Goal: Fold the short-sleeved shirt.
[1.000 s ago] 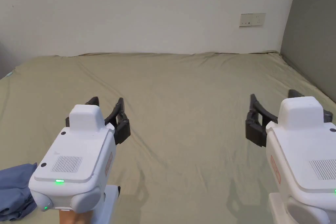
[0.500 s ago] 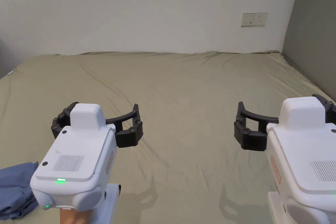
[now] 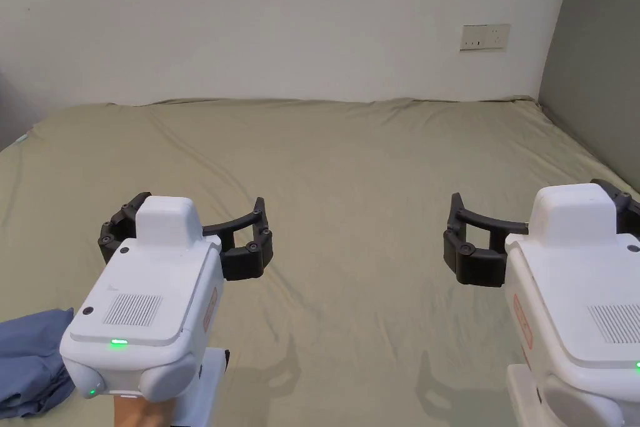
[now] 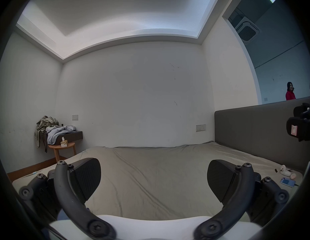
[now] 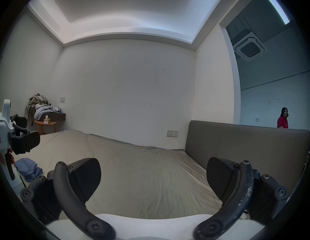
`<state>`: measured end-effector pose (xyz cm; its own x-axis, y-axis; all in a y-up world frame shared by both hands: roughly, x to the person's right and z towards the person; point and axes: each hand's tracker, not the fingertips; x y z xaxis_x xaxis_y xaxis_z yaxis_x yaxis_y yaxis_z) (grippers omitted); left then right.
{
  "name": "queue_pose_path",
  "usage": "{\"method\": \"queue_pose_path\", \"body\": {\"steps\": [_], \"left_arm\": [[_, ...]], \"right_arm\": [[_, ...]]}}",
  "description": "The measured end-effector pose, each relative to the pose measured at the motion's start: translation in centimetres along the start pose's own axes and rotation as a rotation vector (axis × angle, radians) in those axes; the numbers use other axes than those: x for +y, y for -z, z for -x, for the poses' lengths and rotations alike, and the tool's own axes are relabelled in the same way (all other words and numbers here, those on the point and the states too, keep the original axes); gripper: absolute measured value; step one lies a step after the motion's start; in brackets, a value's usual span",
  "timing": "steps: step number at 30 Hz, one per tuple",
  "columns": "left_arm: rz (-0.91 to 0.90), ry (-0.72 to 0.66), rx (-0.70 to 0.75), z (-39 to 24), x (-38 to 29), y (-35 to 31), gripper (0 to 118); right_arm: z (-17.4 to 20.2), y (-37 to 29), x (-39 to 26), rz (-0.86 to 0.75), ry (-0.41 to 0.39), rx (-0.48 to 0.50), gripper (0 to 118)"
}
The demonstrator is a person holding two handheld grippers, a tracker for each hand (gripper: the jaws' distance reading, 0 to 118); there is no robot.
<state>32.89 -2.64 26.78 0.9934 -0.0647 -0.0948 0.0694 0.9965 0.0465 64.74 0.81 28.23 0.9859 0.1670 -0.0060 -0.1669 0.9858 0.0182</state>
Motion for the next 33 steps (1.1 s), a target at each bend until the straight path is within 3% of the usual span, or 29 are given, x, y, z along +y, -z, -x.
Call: {"method": "queue_pose_path", "body": {"steps": [33], "left_arm": [[-0.014, 0.009, 0.011, 0.15, 0.39, -0.3, 118]], "right_arm": [[-0.15, -0.43, 0.3, -0.003, -0.006, 0.003, 118]]}}
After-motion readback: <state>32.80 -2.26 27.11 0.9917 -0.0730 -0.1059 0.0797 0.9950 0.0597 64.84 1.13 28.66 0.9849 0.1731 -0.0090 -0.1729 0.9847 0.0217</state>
